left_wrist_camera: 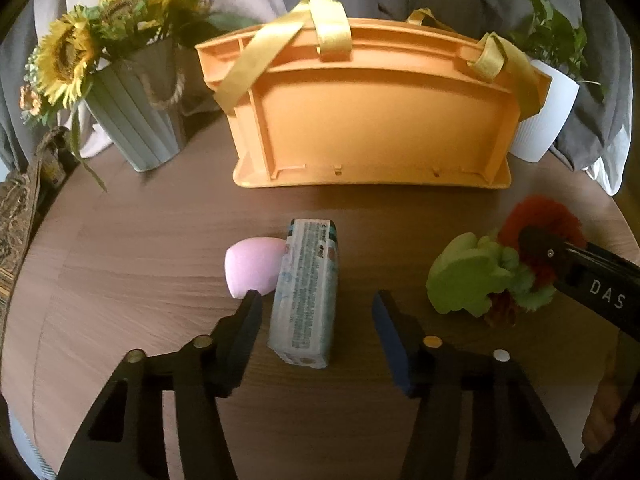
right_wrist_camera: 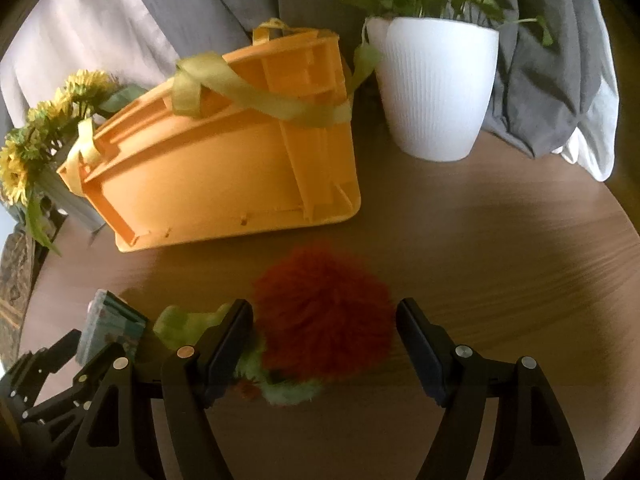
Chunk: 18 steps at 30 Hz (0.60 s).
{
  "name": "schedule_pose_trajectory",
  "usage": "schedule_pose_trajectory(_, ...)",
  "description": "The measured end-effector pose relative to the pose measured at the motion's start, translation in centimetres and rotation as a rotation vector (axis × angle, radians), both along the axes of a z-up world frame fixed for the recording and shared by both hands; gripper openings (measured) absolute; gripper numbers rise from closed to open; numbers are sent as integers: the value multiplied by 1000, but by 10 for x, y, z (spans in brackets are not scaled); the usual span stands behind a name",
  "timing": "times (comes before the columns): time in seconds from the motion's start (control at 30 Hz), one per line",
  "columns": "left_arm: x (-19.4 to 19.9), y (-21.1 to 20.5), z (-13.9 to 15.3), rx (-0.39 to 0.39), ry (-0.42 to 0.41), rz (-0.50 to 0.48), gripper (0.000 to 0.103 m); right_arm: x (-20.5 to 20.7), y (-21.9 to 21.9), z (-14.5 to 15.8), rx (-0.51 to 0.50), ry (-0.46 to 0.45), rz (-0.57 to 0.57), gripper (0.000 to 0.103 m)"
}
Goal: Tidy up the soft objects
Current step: 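Grasp the boxed item with the left gripper while the right grasps the red pompom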
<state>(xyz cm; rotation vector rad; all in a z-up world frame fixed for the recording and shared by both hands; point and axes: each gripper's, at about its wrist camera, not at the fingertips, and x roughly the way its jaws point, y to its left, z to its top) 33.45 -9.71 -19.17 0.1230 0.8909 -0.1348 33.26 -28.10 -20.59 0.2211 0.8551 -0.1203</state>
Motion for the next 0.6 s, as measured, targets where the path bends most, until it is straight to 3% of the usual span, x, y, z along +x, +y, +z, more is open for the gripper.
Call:
schedule_pose_trajectory(0.23, 3, -1, -3, -5, 11, -5, 34, 6, 1, -5, -11, 10, 8, 73)
schedule_pose_trajectory(0.33, 5, 0, -4, -6, 17, -11, 29, 8, 3, -7, -15, 20, 16, 64)
schedule_pose_trajectory(0.6, 3, 3, -3, -17, 19, -24, 26, 6, 2, -8, -17, 30, 27, 42)
